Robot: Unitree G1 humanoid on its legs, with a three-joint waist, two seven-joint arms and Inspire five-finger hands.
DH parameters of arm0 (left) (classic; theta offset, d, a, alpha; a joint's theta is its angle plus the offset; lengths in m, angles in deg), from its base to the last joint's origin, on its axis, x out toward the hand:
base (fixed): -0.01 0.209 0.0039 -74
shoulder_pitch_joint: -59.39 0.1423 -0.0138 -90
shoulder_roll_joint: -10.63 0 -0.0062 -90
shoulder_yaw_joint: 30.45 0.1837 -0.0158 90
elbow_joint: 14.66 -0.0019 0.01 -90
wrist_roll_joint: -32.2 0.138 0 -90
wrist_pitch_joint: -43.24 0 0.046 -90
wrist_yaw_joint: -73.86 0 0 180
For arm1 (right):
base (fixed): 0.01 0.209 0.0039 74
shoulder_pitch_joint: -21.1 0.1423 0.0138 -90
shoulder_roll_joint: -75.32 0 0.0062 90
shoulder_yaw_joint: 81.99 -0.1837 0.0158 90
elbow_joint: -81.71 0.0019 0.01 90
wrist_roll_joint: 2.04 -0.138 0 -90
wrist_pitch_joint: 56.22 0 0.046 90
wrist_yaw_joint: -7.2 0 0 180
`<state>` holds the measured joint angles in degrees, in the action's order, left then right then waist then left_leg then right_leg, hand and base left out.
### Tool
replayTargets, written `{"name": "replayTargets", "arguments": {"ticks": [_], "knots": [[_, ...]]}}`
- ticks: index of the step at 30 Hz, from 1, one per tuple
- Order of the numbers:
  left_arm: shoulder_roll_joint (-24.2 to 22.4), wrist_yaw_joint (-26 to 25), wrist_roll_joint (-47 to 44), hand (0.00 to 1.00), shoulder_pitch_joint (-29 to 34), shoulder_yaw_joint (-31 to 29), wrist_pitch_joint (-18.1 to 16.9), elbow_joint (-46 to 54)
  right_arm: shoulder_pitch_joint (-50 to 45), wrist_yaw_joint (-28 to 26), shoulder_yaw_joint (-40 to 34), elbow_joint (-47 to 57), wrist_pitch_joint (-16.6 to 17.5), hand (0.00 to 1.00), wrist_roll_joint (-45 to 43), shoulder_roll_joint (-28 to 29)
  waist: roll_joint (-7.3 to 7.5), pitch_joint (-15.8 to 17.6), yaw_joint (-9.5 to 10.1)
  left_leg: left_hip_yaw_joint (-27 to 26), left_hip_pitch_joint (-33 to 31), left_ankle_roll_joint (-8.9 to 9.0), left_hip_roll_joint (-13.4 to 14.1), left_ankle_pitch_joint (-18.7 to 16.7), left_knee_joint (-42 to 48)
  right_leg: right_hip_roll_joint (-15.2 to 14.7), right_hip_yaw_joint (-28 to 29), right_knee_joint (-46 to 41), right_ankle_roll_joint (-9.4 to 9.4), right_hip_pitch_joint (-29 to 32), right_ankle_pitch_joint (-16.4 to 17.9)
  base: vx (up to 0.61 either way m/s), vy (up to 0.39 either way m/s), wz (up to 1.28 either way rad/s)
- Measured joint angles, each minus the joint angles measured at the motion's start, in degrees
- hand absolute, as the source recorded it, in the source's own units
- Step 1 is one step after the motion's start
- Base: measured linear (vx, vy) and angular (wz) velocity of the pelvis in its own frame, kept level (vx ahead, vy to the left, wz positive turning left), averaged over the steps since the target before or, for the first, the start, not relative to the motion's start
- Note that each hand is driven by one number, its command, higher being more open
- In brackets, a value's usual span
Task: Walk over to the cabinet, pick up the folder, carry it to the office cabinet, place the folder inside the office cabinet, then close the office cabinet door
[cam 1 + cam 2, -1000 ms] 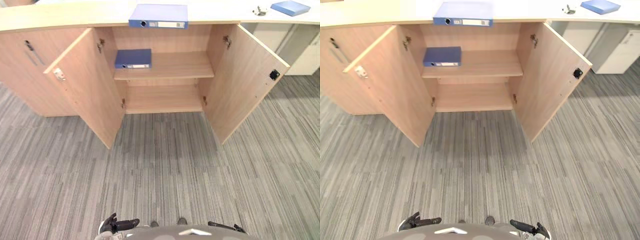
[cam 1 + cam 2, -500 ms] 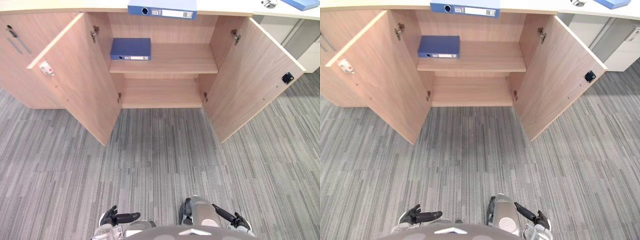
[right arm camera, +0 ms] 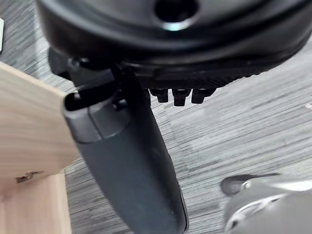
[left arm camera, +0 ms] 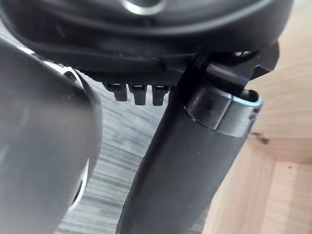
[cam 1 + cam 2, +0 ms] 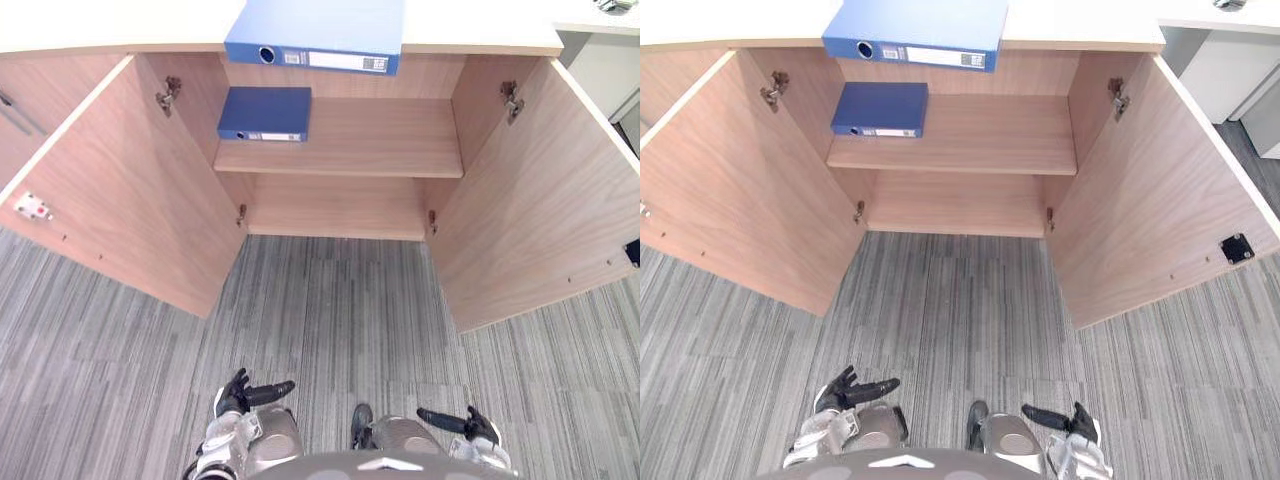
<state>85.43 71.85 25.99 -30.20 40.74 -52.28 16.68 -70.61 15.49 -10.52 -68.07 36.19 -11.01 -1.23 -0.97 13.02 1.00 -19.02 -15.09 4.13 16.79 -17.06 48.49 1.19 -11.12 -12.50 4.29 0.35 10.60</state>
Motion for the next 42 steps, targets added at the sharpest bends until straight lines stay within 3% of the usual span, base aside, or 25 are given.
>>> {"name": "replayTargets", "arguments": {"ticks": [2, 3, 5, 6, 7, 9, 11, 13, 14, 15, 17, 19, 20, 21, 22, 23, 24, 25, 27, 30, 32, 35, 37, 39, 42], "knots": [[-0.04, -0.04, -0.39, 1.00, -0.52, -0.09, 0.28, -0.04, 0.11, 0.15, 0.00, 0.67, 0.35, 1.00, -0.18, 1.38, 0.33, 0.13, 1.05, -1.34, -1.04, -0.07, -0.91, 0.05, -6.31, -0.53, 1.19, 0.96, -0.14, -2.23, 0.08, 0.22, 0.080, -0.44], [-0.07, 0.08, -0.32, 1.00, -0.92, 0.30, 0.36, 0.00, 0.28, 0.16, -0.03, 0.67, 0.29, 1.00, -0.17, 2.35, 0.91, -0.03, 1.86, -1.12, -1.64, -0.44, -2.75, 0.74, -13.49, -1.61, 2.16, 1.98, -1.57, -4.03, 0.98, 0.25, 0.132, -0.41], [-0.20, 0.01, -0.17, 1.00, -0.85, 0.42, 0.38, -0.14, 0.91, 0.25, 0.09, 0.65, 0.35, 1.00, -0.17, 2.76, 0.77, -0.58, 1.87, -0.43, -2.38, -1.13, -4.46, 4.41, -23.02, -2.58, 3.45, 2.57, -3.53, -4.89, 2.64, 0.26, 0.173, -0.47], [-0.23, -0.08, -0.22, 1.00, -0.71, 0.28, 0.59, -0.41, 0.91, 0.36, 0.10, 0.54, 0.32, 1.00, -0.17, 2.98, 0.91, -1.13, 1.96, 0.15, -1.95, -2.81, -5.51, 9.17, -24.73, -3.58, 4.45, 2.28, -4.77, -5.25, 3.95, 0.41, 0.287, -0.42], [0.37, 0.02, -0.13, 1.00, -0.54, 0.11, 0.68, -0.84, 0.66, 0.52, -0.02, 0.42, 0.27, 1.00, -0.17, 3.43, 1.76, -2.58, 1.94, -0.61, -1.54, -3.93, -7.04, 10.47, -24.60, -5.36, 5.49, 1.88, -6.14, -5.48, 4.87, 0.36, 0.248, -0.38], [1.06, -0.08, -0.05, 1.00, -0.33, -0.18, 0.72, -1.22, 0.10, 0.53, -0.53, 0.41, 0.17, 1.00, -0.15, 4.69, 3.36, -3.76, 2.00, -2.69, -0.53, -4.71, -8.29, 8.03, -23.81, -7.52, 5.75, 0.42, -6.52, -5.24, 4.83, 0.47, 0.279, -0.35], [1.36, -0.08, -0.02, 1.00, -0.32, -0.18, 1.13, -2.00, -0.08, 0.40, -0.48, 0.44, 0.17, 1.00, -0.10, 5.06, 3.93, -4.05, 2.74, -5.02, 3.25, -5.62, -9.03, 6.07, -23.95, -9.27, 6.80, -7.54, -6.86, -3.64, 4.71, 0.38, 0.230, -0.52], [1.26, -0.07, 0.03, 1.00, -0.29, 0.49, 1.31, -2.58, -0.21, -0.24, -0.35, 1.73, 0.24, 1.00, -0.02, 5.00, 3.55, -4.12, 2.63, -5.60, 10.09, -6.25, -10.52, 4.45, -27.49, -11.54, 7.18, -28.62, -10.28, 3.71, 1.03, 0.40, 0.294, -0.34], [1.21, -0.05, 0.03, 1.00, -0.31, 0.59, 1.29, -2.62, -0.12, -0.46, -0.34, 1.79, 0.35, 1.00, -0.01, 5.01, 3.14, -4.06, 2.42, -5.58, 11.32, -6.06, -10.60, 3.71, -28.13, -11.89, 7.25, -33.45, -10.13, 5.88, 1.32, 0.42, 0.260, -0.03], [1.24, 0.01, 0.04, 1.00, -0.61, 0.57, 1.33, -2.98, 0.04, -0.71, -0.23, 2.39, 0.36, 1.00, 0.00, 5.30, 3.63, -4.33, 2.04, -5.58, 13.62, -5.99, -11.14, 3.51, -29.51, -12.42, 6.93, -40.05, -9.33, 9.84, 2.22, 0.27, 0.101, 0.04], [0.89, 0.04, 0.02, 1.00, -0.92, 0.38, 1.32, -3.07, 0.08, -0.78, -0.19, 3.04, 0.71, 1.00, 0.05, 5.50, 3.68, -4.43, 1.64, -5.50, 17.12, -5.08, -11.21, 3.01, -32.22, -12.19, 5.06, -42.68, -7.66, 14.70, 3.61, 0.32, 0.012, 0.05], [0.71, 0.10, 0.02, 1.00, -0.99, -0.06, 1.32, -3.51, 0.67, -0.82, -0.13, 3.01, 0.78, 1.00, 0.18, 5.11, 3.52, -4.35, 1.39, -5.43, 21.20, -4.83, -10.91, 3.15, -35.12, -10.88, 2.71, -37.74, -6.24, 18.00, 5.63, 0.44, -0.142, 0.09], [0.32, 0.09, 0.02, 1.00, -0.95, -0.10, 1.30, -3.57, 0.82, -0.81, -0.09, 2.75, 0.78, 1.00, 0.20, 4.71, 3.20, -4.43, 1.02, -4.64, 22.93, -3.50, -10.37, 3.22, -36.49, -9.17, 1.64, -28.21, -6.03, 18.93, 5.34, 0.36, -0.164, 0.27], [0.28, 0.17, 0.04, 1.00, -0.85, -0.10, 1.27, -3.55, 0.74, -0.80, -0.02, 2.70, 0.78, 1.00, 0.21, 4.74, 3.36, -4.55, 0.83, -3.96, 23.37, -2.23, -10.55, 3.23, -36.94, -8.58, 1.78, -22.53, -6.03, 18.67, 3.67, 0.30, -0.152, 0.40], [0.49, 0.32, 0.05, 1.00, -0.76, -0.20, 1.28, -3.53, 0.42, -0.76, -0.01, 2.58, 0.74, 1.00, 0.25, 4.95, 4.10, -4.84, 0.71, -3.43, 23.56, -1.23, -11.26, 3.11, -37.51, -8.34, 2.43, -16.37, -5.15, 18.16, -0.73, 0.31, -0.144, 0.30], [-0.57, 0.54, 0.01, 1.00, -1.39, -0.74, 1.30, -4.50, 0.71, -1.03, -0.32, 1.70, 0.50, 1.00, 0.53, 3.58, 2.11, -4.71, 1.11, -1.78, 24.73, -0.01, -9.81, 2.77, -38.72, -6.91, 1.44, -16.69, -3.21, 17.26, -1.98, 0.43, -0.227, 0.25], [-1.89, 0.55, 0.07, 1.00, -1.32, -1.29, 1.30, -4.68, 0.79, -0.87, -0.45, 0.83, 0.66, 1.00, 0.77, 2.45, 0.45, -5.46, 1.54, -0.93, 24.62, 0.19, -8.66, 3.48, -39.46, -5.82, 0.43, -16.01, -2.76, 16.90, -1.30, 0.42, -0.226, 0.20], [-2.56, 0.67, 0.10, 1.00, -1.45, -1.67, 1.21, -4.63, 0.93, -0.71, -0.59, 0.35, 0.57, 1.00, 1.12, 2.11, -0.24, -5.53, 1.52, -0.59, 25.05, 0.34, -8.10, 4.08, -39.88, -5.45, -0.27, -16.02, -2.39, 16.26, -0.33, 0.25, -0.165, 0.19], [-3.47, 0.81, 0.20, 1.00, -1.97, -2.40, 1.23, -4.62, 0.92, -0.66, -0.58, 0.08, 0.39, 1.00, 1.64, 1.79, -0.73, -5.29, 0.90, 0.25, 25.98, 0.62, -6.72, 5.42, -39.46, -5.04, -2.76, -14.79, -1.48, 13.29, 0.99, 0.23, -0.184, 0.52], [-3.95, 1.26, 0.24, 1.00, -2.16, -2.33, 0.87, -2.87, 0.81, -0.54, 0.13, -1.32, 0.33, 1.00, 2.07, 2.06, 0.54, -4.79, 0.80, 1.78, 20.90, 0.78, -3.48, 5.90, -25.67, -4.97, -5.92, -9.77, -1.30, 7.07, 1.40, 0.17, -0.207, 0.59], [-4.53, 1.24, 0.24, 1.00, -2.16, -2.29, 0.66, -2.08, 0.76, -0.53, 1.12, -1.34, 0.31, 1.00, 2.00, 1.82, 0.64, -4.88, 0.87, 0.58, 17.42, 0.44, -1.39, 5.11, -19.04, -4.99, -6.71, -8.07, -1.36, 5.60, 1.34, 0.06, -0.047, 0.25], [-4.70, 1.19, 0.24, 1.00, -2.17, -2.22, 0.67, -2.09, 0.80, -0.47, 1.53, -1.34, 0.19, 1.00, 1.95, 1.66, 0.28, -5.09, 0.89, -1.24, 15.64, -0.03, -1.37, 3.04, -21.32, -5.33, -6.90, -5.88, -2.25, 3.66, 0.76, 0.05, 0.094, 0.09], [-4.70, 1.14, 0.28, 1.00, -2.29, -2.11, 0.66, -1.86, 0.85, -0.39, 1.81, -1.41, 0.20, 1.00, 1.84, 1.83, 0.43, -5.13, 1.28, -0.96, 14.34, -0.09, -3.29, 3.55, -27.32, -6.30, -5.77, -5.52, -3.73, 3.06, 0.18, 0.04, 0.191, -0.20], [-4.61, 1.15, 0.29, 1.00, -2.15, -1.37, 0.79, -2.56, 0.83, -0.47, 1.88, -1.71, 0.16, 1.00, 1.83, 1.73, 0.33, -6.20, 1.59, -1.51, 14.96, -0.22, -5.02, 6.42, -32.36, -6.52, -3.77, -5.58, -5.54, 3.44, -0.10, 0.08, 0.206, -0.35], [-3.38, 1.02, 0.82, 1.00, -1.79, -0.60, 1.11, -3.33, 0.24, -0.52, 1.75, -1.78, 0.18, 1.00, 1.83, 2.75, 1.70, -7.51, 1.43, -3.61, 17.36, -0.46, -7.37, 6.67, -35.60, -7.66, -2.20, -2.02, -7.25, 2.26, -2.14, 0.11, 0.182, -0.23]]}}
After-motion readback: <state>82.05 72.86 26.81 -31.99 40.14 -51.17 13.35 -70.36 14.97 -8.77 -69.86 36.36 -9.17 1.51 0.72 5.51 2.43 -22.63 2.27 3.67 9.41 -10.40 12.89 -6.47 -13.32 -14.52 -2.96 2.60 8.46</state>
